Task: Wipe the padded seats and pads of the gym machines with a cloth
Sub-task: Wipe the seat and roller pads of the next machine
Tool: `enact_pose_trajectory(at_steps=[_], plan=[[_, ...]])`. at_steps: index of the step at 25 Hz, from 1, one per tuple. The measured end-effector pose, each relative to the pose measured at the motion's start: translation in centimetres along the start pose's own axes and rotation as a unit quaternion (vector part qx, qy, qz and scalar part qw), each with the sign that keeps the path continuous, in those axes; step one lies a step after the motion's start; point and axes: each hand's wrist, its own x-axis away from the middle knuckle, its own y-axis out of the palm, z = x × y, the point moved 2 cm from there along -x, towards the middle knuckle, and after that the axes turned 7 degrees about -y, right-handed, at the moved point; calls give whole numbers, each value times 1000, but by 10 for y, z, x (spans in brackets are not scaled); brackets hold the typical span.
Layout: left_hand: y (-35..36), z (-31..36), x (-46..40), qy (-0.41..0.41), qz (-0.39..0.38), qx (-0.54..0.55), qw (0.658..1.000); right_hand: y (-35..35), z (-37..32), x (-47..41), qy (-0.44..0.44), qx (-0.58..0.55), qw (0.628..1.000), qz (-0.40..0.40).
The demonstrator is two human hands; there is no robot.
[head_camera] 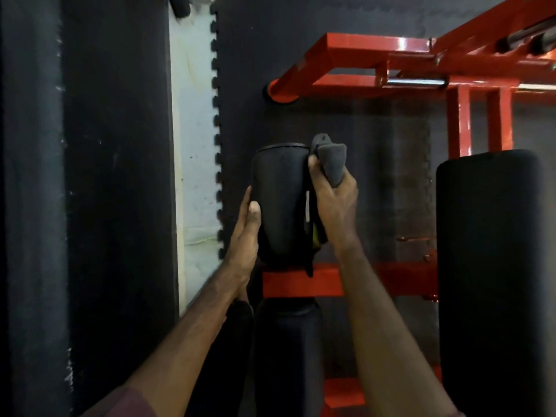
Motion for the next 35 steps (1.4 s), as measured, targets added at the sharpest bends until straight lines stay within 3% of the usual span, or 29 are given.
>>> enact_pose_trajectory(at_steps=[6, 9, 12, 17, 19, 23, 29, 35], plan=[[1, -4, 5, 11, 27, 5, 1000, -25, 27, 76, 40, -16, 998, -37], [3, 1, 3, 13, 22, -24, 999, -11, 15, 18, 22, -22, 1000, -3], [3, -2, 0, 11, 27, -19, 999, 5, -15, -23, -59, 61, 996, -15], [9, -1, 8, 15, 37, -4, 999, -13, 4, 97, -205, 187, 955, -109], [11, 2, 9, 18, 47, -20, 999, -11, 8, 91, -241, 221, 938, -111], [18, 4, 8, 20, 77, -53, 995, 14, -18, 8, -237, 241, 937, -82], [24, 10, 25, 42, 125, -87, 987, -17, 16, 103, -223, 189, 947, -131], [20, 18, 20, 22, 166, -76, 983, 9, -20, 18, -222, 164, 958, -80]])
